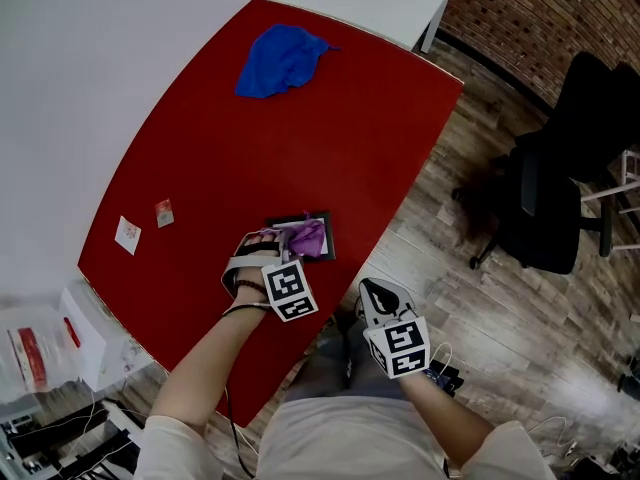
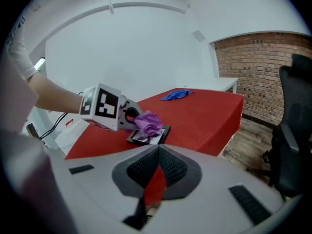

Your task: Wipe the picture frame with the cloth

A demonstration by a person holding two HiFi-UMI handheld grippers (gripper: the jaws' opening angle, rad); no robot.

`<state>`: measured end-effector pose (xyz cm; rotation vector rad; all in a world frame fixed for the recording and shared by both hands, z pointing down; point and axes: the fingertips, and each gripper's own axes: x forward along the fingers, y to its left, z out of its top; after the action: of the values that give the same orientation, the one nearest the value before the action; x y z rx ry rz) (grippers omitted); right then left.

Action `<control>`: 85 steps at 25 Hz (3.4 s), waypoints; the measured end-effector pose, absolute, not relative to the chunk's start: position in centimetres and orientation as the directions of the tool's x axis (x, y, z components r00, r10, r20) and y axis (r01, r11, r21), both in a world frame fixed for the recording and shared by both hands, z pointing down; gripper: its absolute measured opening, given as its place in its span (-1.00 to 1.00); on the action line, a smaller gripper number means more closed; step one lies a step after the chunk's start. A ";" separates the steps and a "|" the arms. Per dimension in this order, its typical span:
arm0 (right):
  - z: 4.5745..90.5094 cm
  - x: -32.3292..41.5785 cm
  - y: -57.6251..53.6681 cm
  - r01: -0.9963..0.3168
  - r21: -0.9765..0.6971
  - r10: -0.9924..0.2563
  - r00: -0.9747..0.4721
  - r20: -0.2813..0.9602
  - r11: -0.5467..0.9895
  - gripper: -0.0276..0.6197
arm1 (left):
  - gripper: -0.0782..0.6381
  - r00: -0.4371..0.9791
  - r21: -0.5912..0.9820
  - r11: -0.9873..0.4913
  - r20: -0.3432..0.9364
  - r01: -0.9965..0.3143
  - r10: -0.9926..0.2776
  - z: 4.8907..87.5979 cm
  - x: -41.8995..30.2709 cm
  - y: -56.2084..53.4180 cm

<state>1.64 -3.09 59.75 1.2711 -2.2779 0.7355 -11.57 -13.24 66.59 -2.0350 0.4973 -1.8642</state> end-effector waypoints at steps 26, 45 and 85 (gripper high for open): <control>60.2 2.5 -3.3 -0.867 -0.244 -0.635 -0.487 0.600 0.434 -0.90 | -0.61 0.111 -0.421 -0.904 0.904 0.072 -0.412 67.7 -9.1 -5.9; 60.5 6.0 -2.3 -0.895 -0.253 -0.659 -0.443 0.608 0.368 -0.90 | -0.61 -0.009 -0.519 -0.853 0.854 0.045 -0.520 68.0 -7.4 -16.7; 50.5 0.3 1.3 -0.828 -0.218 -0.639 -0.542 0.546 0.516 -0.91 | -0.61 0.337 0.075 -0.350 0.511 -0.934 -0.791 50.4 -11.7 3.3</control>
<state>0.32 1.26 50.47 1.2091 -2.3625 0.6503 -11.74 3.30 50.43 -2.8425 1.9269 -0.7042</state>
